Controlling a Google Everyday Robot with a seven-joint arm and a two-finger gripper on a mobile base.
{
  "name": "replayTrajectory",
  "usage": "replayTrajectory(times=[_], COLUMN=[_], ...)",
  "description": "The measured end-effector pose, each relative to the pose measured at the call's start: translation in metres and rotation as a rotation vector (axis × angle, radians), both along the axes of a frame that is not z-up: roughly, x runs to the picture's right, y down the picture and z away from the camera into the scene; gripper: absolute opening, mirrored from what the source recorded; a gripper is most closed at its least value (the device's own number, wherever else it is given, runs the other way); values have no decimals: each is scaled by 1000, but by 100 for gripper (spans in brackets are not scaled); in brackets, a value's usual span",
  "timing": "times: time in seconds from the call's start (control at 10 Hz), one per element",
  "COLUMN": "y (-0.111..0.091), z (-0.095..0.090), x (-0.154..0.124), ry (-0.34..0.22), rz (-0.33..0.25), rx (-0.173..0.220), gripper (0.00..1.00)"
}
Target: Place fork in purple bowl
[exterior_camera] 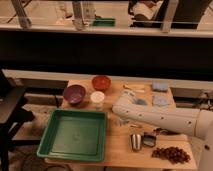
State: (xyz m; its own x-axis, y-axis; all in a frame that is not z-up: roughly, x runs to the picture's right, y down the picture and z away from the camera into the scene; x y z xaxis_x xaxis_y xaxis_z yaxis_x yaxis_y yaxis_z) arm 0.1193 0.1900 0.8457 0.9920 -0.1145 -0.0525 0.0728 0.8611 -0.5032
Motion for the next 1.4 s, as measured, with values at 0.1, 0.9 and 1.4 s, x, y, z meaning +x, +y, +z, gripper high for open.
replayTrajectory(times=[0.1,0.9,1.4], y=[2,-11,-9], z=[1,13,13], x=[0,14,23], ry=[-4,-31,-32], rz=[-1,76,86], rx=[-10,-88,-110], gripper=[74,54,54])
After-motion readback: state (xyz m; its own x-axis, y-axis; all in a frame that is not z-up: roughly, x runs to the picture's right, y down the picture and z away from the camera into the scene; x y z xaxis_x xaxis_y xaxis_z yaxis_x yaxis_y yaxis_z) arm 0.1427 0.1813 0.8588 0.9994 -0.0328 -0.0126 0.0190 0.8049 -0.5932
